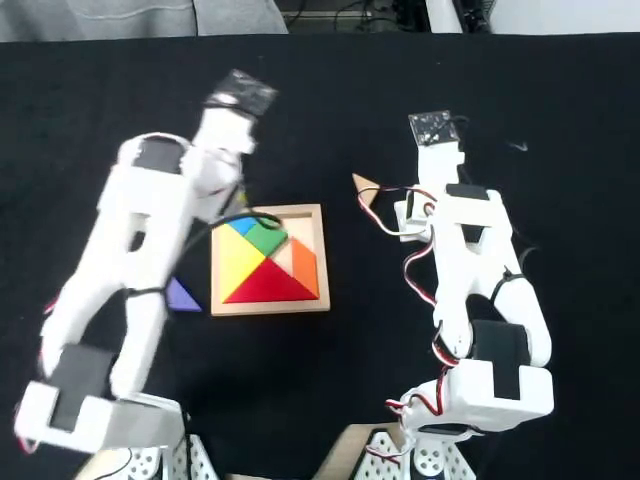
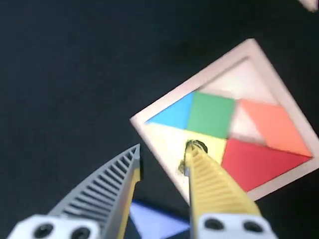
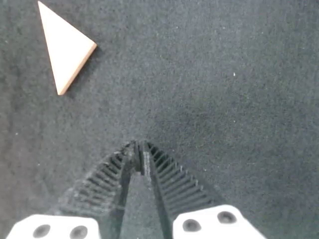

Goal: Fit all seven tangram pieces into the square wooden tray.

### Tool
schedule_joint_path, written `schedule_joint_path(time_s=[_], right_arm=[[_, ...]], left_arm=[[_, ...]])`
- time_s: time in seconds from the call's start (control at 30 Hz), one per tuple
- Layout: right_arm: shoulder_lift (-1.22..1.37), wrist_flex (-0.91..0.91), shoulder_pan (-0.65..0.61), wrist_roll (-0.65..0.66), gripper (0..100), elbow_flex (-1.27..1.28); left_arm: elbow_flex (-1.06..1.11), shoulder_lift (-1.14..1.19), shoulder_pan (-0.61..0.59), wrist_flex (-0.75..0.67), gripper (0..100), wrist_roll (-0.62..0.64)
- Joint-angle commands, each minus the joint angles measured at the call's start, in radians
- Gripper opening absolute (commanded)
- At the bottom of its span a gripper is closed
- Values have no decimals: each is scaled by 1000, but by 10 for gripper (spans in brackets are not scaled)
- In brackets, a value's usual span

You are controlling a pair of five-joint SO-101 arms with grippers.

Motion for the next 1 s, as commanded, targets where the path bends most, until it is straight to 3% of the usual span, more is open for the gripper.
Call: schedule_joint_path(time_s=[0.0, 0.23, 0.37, 0.53, 0.73, 0.97], right_arm=[[-4, -18, -3, 12, 12, -58], [-12, 63, -94, 40, 43, -163], [84, 218, -155, 37, 195, -361], [311, 322, -242, 37, 194, -671], [595, 450, -219, 37, 198, -1024], [812, 657, -218, 38, 195, -1383]], left_arm=[[41, -129, -122, 23, 151, 91], [358, -238, -337, -43, 151, 227], [558, -261, -466, -166, 151, 261], [680, -264, -576, -341, 151, 279], [757, -256, -607, -445, 151, 275], [765, -256, -602, -457, 151, 275]])
